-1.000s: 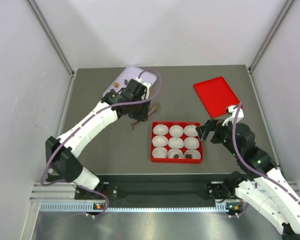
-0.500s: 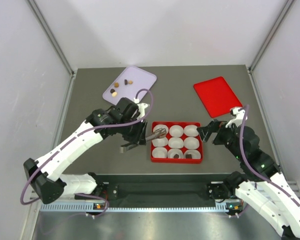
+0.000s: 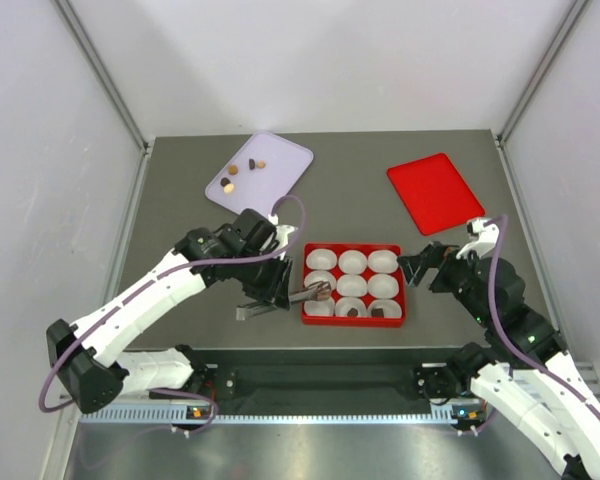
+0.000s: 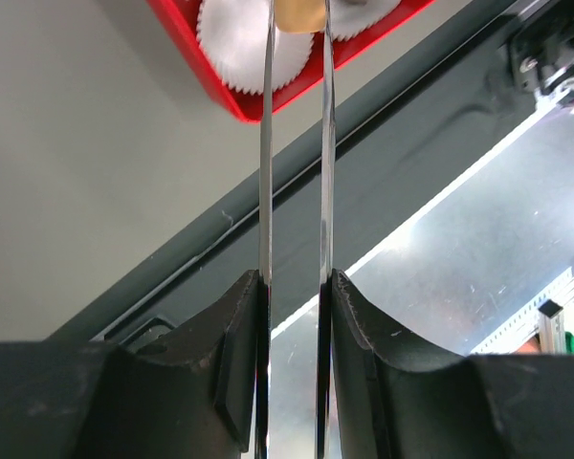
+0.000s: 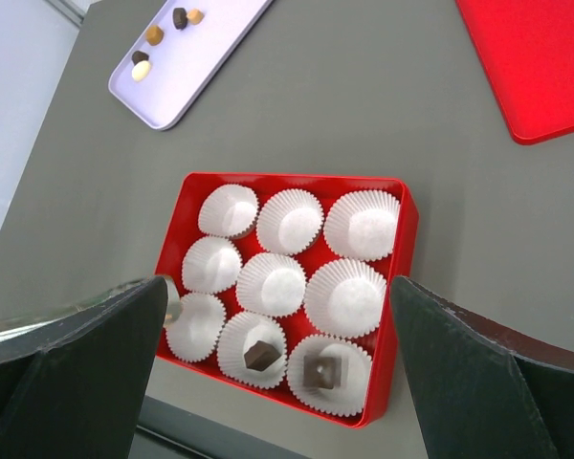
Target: Pack the chocolate
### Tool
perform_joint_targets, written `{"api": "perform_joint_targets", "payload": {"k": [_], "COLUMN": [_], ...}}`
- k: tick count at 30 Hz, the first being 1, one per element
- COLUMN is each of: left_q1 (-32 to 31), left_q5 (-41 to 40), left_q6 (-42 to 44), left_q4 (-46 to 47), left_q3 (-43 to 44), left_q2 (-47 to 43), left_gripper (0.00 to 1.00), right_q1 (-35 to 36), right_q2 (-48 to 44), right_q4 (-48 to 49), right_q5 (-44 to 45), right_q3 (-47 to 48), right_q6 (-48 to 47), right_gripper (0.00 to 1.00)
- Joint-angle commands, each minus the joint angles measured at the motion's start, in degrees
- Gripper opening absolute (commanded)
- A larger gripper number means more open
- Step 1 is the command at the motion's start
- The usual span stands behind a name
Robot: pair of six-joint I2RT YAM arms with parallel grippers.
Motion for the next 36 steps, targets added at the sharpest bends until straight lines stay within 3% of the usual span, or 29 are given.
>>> {"api": "perform_joint_targets", "payload": {"k": [1,13,36], "left_q1": [-0.24,-0.33,-0.33], "left_q5": [0.99,1.87,-2.53], "left_q6": [-0.79,0.61,0.7], "left_q4": [0.37,2.4,3.54], "left_q3": [-1.24,-4.67,1.13], "left_q2": [-1.41,-0.27,1.85], "left_gripper": [0.3,0.31,0.43], "right_q1": [-0.5,-0.5,-0.59], "right_q2": [-0.87,-0.43,-0.61], "right_q4": [-0.07,-0.24,-0.86], "right_q5": [1.16,1.07,1.42], "right_q3": [0.57,1.01,1.97], "right_q6": [-0.31,-0.49,-0.67], "right_gripper": [1.0,1.0,1.0]}}
